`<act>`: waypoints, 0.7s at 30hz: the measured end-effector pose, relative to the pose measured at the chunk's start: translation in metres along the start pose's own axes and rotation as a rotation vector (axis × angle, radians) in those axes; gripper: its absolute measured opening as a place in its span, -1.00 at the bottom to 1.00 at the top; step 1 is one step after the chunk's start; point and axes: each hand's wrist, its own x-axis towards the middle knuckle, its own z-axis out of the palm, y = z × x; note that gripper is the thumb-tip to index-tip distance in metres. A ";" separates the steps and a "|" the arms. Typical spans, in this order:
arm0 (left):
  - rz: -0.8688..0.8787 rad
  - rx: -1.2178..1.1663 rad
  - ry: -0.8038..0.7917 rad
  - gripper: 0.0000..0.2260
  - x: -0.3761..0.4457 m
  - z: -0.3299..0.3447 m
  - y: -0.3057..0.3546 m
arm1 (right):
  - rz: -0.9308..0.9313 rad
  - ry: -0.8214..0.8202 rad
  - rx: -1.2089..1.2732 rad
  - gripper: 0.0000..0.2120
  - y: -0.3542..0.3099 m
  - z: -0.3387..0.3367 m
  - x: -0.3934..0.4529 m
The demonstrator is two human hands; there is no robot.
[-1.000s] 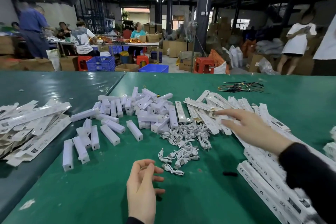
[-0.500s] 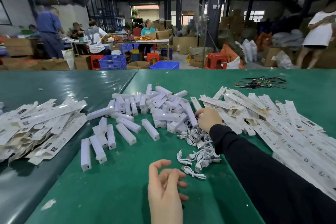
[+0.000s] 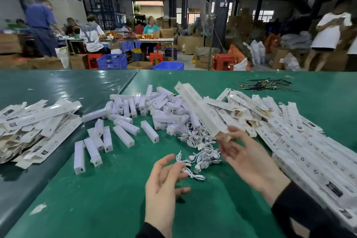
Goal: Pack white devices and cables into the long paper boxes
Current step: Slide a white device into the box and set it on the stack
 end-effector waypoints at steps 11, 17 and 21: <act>-0.122 -0.305 -0.133 -0.55 0.001 -0.003 0.010 | 0.426 -0.275 -0.208 -0.88 0.044 -0.014 -0.070; -0.174 -0.002 -0.247 -0.18 -0.010 0.002 0.011 | 0.001 -0.201 -0.646 -0.77 0.035 -0.024 -0.065; -0.280 0.180 -0.466 -0.52 -0.019 0.011 0.004 | -0.132 -0.163 -0.566 -0.66 0.035 -0.029 -0.062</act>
